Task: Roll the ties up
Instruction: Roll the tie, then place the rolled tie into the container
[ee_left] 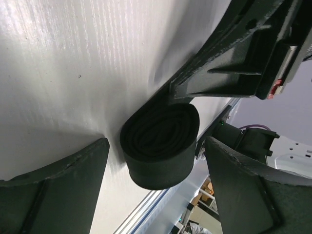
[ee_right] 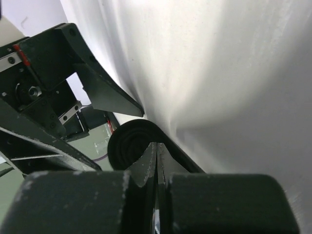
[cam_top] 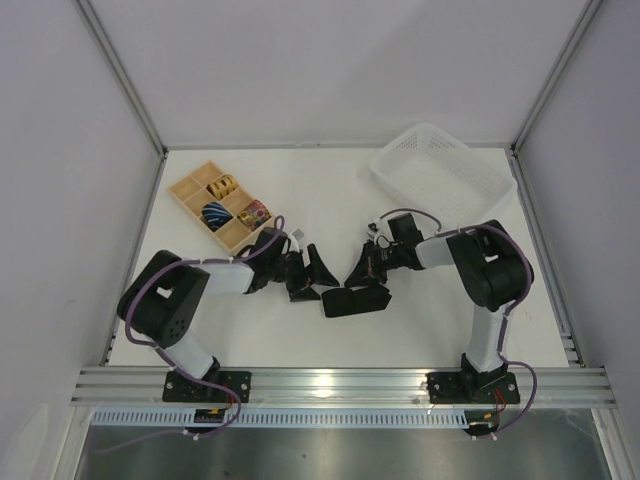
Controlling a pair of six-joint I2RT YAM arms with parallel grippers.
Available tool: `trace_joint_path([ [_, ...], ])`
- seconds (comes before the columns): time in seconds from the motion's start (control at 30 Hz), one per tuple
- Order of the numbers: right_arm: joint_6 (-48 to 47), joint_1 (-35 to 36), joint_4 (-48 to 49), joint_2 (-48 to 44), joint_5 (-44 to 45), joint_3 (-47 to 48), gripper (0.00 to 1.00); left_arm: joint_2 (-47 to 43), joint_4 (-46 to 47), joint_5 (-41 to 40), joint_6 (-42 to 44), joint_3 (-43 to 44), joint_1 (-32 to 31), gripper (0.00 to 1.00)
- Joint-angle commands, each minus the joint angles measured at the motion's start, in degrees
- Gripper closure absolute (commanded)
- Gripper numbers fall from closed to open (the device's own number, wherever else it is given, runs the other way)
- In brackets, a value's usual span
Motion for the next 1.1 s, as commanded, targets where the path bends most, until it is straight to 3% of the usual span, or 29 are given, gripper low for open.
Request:
trace_joint_path([
  [0.0, 0.02, -0.19, 0.36, -4.85, 0.87, 1.04, 1.00, -1.03, -4.29, -1.73, 0.16, 2.20, -0.37, 0.13],
  [0.17, -2.52, -0.72, -8.22, -7.75, 3.50, 4.99, 1.00, -3.13, -15.63, -3.84, 1.75, 4.58, -0.37, 0.09],
  [0.27, -3.84, -0.89, -11.76, -9.51, 4.21, 6.32, 1.00, -4.89, -15.12, -3.32, 2.36, 3.97, -0.63, 0.09],
  [0.53, -5.34, 1.83, -13.71, -13.63, -0.09, 1.84, 1.00, -6.04, -4.49, 0.81, 1.83, -2.79, -1.51, 0.10],
  [0.67, -2.54, 3.23, -9.51, -14.43, 0.70, -2.37, 1.00, -7.27, 0.60, 0.46, 2.10, -5.44, -1.60, 0.09],
  [0.83, -0.16, 4.03, -3.26, -12.50, 1.66, -4.67, 1.00, -7.54, 4.65, 0.55, 2.10, -7.20, -1.51, 0.06],
  [1.07, -0.77, 4.29, -2.63, -9.07, 2.37, -4.67, 1.00, -4.90, 7.65, 2.48, 0.34, -7.02, -1.60, 0.04],
])
